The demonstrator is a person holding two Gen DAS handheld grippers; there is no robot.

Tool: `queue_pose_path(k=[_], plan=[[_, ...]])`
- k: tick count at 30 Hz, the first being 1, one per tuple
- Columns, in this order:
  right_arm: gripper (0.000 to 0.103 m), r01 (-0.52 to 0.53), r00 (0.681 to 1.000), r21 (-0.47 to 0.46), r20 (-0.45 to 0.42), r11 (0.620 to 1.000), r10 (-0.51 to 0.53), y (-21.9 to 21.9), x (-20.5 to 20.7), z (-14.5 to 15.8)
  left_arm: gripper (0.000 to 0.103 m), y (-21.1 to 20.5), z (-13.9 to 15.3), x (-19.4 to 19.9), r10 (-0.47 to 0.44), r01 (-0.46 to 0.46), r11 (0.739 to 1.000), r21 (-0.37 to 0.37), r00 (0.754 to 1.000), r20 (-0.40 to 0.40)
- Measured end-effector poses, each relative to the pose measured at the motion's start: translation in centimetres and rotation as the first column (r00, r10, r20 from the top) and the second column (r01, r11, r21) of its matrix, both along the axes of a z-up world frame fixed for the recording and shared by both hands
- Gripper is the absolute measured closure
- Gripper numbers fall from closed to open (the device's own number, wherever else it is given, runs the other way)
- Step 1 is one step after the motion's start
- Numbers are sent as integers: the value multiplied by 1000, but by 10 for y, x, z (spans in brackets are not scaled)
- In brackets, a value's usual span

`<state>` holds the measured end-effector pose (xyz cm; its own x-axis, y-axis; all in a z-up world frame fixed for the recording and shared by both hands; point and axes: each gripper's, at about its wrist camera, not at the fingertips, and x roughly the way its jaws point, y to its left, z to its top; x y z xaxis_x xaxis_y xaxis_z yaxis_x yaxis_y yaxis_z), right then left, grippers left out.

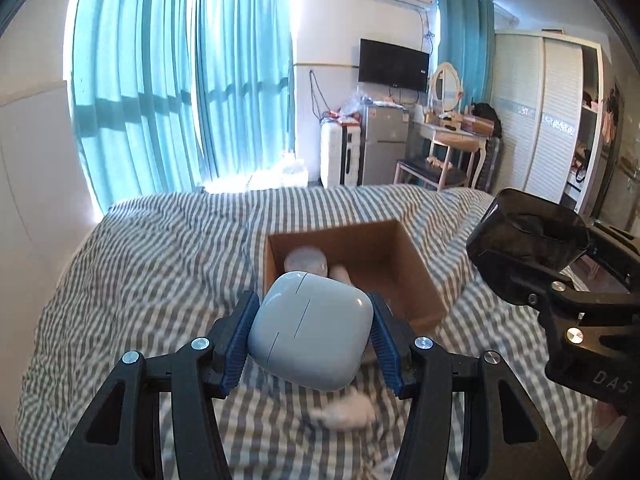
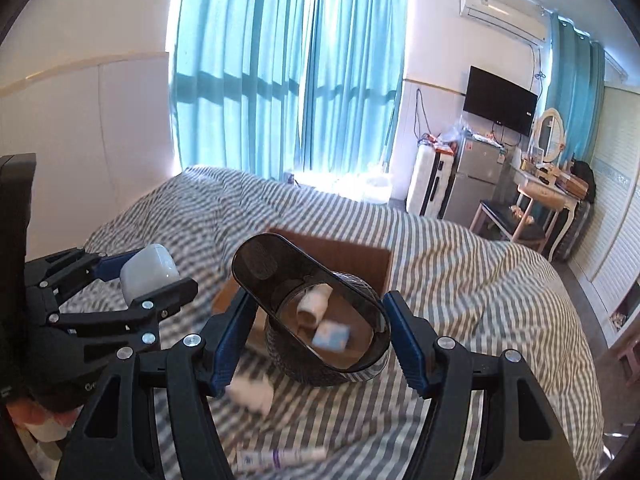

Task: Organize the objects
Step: 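Carry the earbuds case and black cup with both tools down into the box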

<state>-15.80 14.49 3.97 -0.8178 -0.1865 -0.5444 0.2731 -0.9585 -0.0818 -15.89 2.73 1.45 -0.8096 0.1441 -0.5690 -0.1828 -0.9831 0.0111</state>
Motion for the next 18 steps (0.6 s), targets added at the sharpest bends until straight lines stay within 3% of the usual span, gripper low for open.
queue_pose_path(k=[6,13,18], plan=[[38,15,999,0,31,1000,-15,1,-61,-4,47,12,-4,-51,-15,15,997,-72,1000,2],[38,35,994,-44,104,998,-30,3,-136,-32,47,21,-40,-105,-90,91,996,-11,995,48],[38,39,991,-67,130,997,-30,5,-166,-56,47,27,-71,-133,-94,96,995,-12,992,88]])
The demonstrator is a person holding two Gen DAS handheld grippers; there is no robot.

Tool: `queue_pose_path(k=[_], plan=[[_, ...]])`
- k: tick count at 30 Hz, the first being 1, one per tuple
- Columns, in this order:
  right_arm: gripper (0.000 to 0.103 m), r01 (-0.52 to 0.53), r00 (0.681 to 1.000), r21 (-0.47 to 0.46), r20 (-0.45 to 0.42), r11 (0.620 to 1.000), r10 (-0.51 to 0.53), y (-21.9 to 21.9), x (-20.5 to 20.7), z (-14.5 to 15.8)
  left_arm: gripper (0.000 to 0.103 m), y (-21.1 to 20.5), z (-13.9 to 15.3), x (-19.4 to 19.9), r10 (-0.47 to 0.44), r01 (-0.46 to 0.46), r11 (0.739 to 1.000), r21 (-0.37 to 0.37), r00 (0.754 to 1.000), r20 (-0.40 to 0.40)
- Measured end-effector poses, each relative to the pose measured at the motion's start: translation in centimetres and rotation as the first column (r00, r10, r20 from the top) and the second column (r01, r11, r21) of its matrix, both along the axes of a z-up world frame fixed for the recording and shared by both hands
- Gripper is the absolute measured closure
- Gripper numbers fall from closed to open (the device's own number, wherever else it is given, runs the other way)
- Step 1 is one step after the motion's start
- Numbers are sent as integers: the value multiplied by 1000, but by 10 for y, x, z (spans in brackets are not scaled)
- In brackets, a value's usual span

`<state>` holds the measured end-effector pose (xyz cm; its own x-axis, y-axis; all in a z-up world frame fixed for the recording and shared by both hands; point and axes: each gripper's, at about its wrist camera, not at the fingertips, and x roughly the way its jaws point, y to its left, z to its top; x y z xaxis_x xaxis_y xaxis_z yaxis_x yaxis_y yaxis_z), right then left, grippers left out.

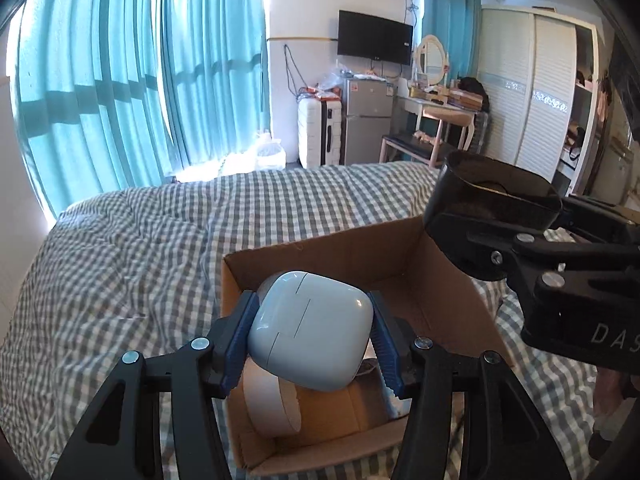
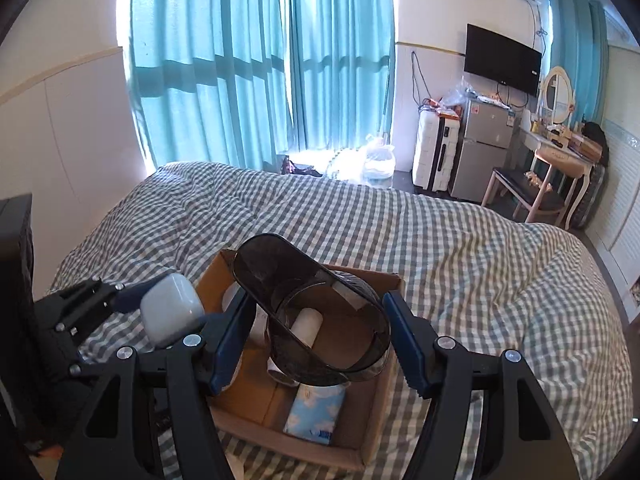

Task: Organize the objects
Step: 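Carry the earbuds case and black cup with both tools down into the box, then open both tools to release the earbuds case and black cup into the box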

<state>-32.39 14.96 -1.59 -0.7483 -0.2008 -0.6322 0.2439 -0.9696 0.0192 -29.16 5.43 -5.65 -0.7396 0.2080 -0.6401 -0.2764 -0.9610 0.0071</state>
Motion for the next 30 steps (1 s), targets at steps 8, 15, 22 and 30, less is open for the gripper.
queue_pose_path(k=[8,15,22,30], plan=[[38,31,997,32,75,999,-33,3,-36,-54,47,8,-29,-7,-3,3,1000,13,1000,16],[38,40,994,45,95,998,-45,1,-39,-71,47,8,-50,-1,-18,16,999,35,998,53],[37,65,992,65,107,996,-72,0,-42,-80,47,3,-57,-6,-4,0,999,46,997,74],[20,73,994,37,81,997,-76,6,-29,-72,19,-3,-63,-7,40,-44,998,40,994,102]])
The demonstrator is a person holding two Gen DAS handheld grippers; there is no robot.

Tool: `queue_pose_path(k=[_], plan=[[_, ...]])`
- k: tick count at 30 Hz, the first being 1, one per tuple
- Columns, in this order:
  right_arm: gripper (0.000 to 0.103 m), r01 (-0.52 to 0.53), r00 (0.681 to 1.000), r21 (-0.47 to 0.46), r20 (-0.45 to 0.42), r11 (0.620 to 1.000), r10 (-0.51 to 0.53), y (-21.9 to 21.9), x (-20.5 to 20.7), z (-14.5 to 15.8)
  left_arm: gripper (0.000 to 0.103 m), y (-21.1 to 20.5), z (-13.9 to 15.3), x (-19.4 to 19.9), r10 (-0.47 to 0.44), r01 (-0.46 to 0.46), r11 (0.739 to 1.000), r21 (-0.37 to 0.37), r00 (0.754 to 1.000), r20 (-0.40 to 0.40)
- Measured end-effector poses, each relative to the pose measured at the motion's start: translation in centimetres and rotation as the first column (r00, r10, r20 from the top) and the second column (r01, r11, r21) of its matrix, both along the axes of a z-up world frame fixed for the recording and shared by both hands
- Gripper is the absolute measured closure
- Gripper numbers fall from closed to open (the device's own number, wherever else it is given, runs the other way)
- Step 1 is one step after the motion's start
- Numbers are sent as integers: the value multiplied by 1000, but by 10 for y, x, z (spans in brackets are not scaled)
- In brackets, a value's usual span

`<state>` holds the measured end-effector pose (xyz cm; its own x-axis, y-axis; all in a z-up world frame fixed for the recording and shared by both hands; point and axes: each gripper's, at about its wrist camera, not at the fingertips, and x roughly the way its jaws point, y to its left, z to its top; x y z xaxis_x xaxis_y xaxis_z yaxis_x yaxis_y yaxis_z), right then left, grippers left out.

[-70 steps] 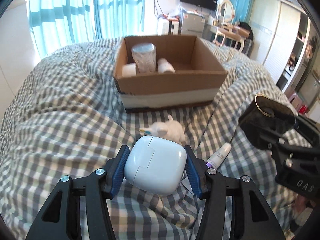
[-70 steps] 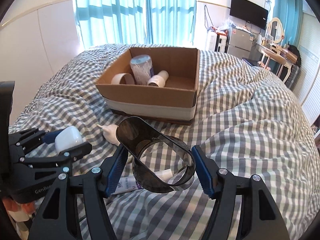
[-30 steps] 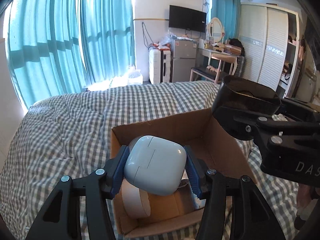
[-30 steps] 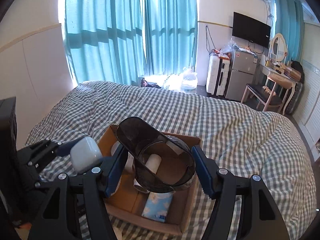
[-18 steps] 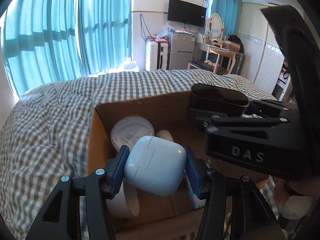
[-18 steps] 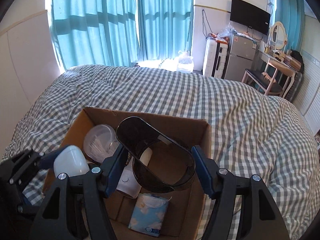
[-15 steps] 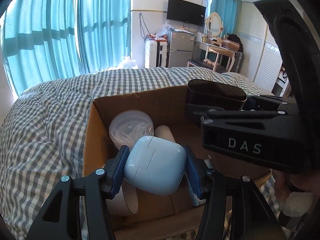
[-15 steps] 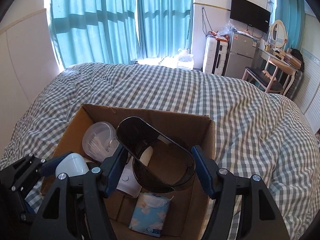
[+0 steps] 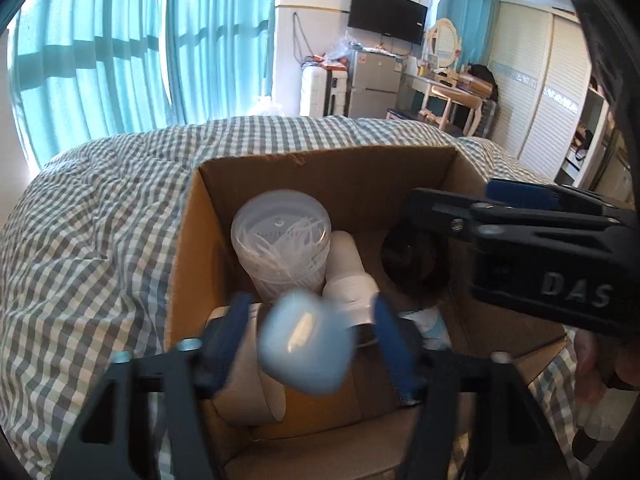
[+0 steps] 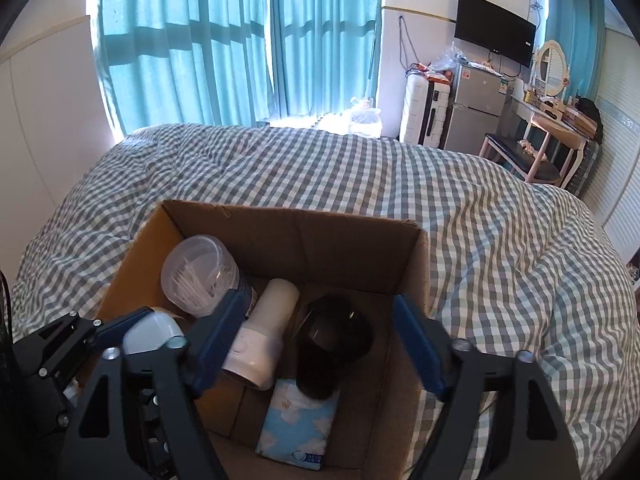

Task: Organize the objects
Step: 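Open both tools to release the earbuds case and black cup into the box, then lift both open tools away from the box toward the figurine and tube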

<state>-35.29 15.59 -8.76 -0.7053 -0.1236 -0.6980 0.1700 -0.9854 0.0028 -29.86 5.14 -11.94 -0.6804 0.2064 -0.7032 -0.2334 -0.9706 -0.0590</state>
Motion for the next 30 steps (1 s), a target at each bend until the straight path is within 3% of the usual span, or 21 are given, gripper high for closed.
queue_pose_path(k=[1,7,12,18,24,30], plan=[[18,6,1000,-5,-5,1000,-6,1,2,3,13,0,3,2,8,-8,1000,5,1000,-7],[17,41,996,-49,-74,998,-45,22,31,49,9,7,34,19,-5,5,1000,2,999,-50],[16,57,983,-25,-172,998,-60,38,77,101,4,6,73,50,-4,3,1000,-7,993,-114],[13,59,977,23,-208,998,-53,40,134,141,3,3,101,88,3,-17,995,-99,990,-141],[13,56,983,54,-179,997,-45,32,179,131,1,-11,99,125,3,-22,986,-164,993,-121],[13,53,995,31,-80,998,-51,19,204,74,1,-39,67,157,54,-62,985,-158,997,-59]])
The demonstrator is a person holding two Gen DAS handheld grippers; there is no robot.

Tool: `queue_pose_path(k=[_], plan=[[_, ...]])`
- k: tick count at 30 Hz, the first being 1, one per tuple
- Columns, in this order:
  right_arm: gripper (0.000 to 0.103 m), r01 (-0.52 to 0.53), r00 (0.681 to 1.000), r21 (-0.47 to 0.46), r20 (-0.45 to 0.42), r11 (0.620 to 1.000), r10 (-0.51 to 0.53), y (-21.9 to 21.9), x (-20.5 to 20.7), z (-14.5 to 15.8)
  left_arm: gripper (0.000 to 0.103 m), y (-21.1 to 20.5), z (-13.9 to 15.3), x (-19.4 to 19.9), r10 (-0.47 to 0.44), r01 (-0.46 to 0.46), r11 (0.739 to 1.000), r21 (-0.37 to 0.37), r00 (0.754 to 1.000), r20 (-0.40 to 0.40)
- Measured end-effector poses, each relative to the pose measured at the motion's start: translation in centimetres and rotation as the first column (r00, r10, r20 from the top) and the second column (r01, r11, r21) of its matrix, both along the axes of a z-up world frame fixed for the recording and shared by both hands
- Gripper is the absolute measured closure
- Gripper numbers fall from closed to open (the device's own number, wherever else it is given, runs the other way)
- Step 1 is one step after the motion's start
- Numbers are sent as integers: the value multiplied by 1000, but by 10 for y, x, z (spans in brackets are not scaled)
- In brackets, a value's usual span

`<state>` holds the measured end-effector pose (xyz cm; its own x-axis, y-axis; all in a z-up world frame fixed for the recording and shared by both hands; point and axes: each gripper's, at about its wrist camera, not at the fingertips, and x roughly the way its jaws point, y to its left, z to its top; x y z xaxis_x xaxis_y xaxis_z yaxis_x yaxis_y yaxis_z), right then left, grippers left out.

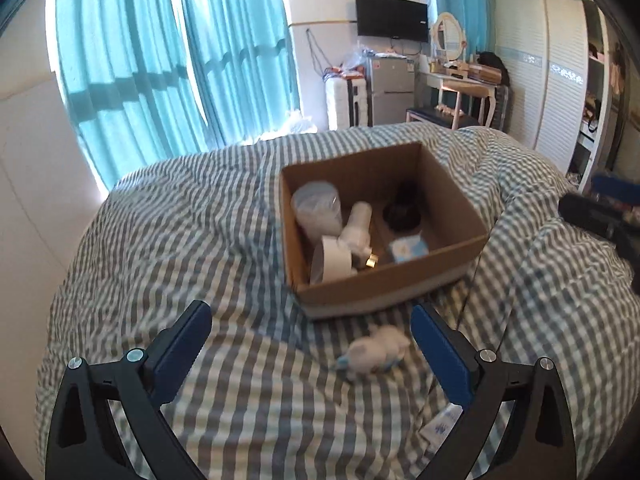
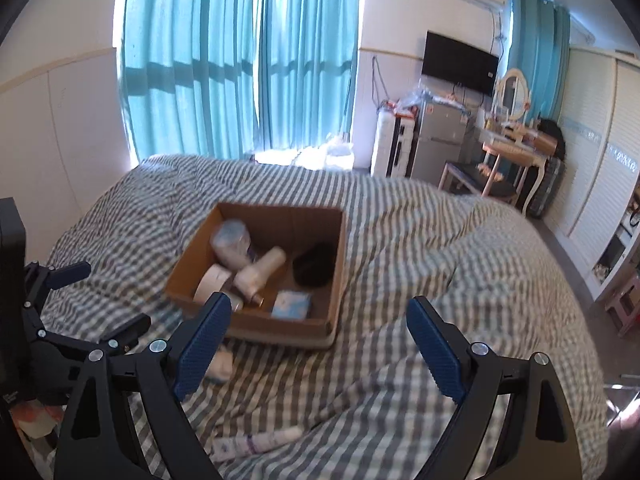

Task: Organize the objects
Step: 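Lift both open tools away from the box toward the figurine and tube, then grasp the white-and-purple tube with the right tool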

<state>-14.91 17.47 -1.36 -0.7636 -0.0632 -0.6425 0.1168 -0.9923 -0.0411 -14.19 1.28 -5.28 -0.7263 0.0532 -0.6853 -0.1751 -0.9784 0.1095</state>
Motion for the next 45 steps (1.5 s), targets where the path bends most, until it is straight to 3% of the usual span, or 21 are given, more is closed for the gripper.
queue_pose_path(k=[5,8,11,16,19,22,26,35,36,37,38,41,45], plan=[[13,42,995,50,92,998,-46,-7,10,-60,1,-9,-29,13,46,-46,999,4,998,36],[13,52,984,14,170,999,-53,-3,15,-90,1,-8,-44,19,57,-57,998,-22,998,34],[13,54,970,17,238,998,-56,-4,18,-117,1,-12,-62,23,62,-62,998,-3,996,70],[13,23,962,44,270,999,-34,-15,20,-132,1,-17,-81,21,81,-85,996,27,989,127],[21,-38,952,41,306,998,24,-31,22,-136,1,-22,-84,18,88,-96,994,51,985,147],[29,-106,928,76,366,991,71,-52,23,-150,1,-23,-90,16,94,-102,994,45,983,160],[30,-104,886,138,464,985,29,-60,16,-175,1,-26,-91,16,91,-103,993,64,982,164],[31,-48,871,0,489,999,42,-58,-10,-192,1,-33,-93,16,95,-112,990,87,980,173],[34,-37,877,-3,478,999,34,-58,-12,-193,1,-33,-93,16,96,-112,990,86,980,174],[53,-21,892,1,452,1000,19,-56,-12,-191,1,-33,-94,16,98,-114,990,84,980,175],[64,-6,904,-8,427,1000,9,-53,-10,-187,1,-33,-94,16,99,-114,990,82,979,176],[86,1,926,-75,378,997,27,-41,-4,-171,1,-32,-96,15,105,-120,990,71,977,185],[87,-49,945,-77,320,996,71,-40,2,-150,1,-26,-98,12,112,-119,993,26,976,189]])
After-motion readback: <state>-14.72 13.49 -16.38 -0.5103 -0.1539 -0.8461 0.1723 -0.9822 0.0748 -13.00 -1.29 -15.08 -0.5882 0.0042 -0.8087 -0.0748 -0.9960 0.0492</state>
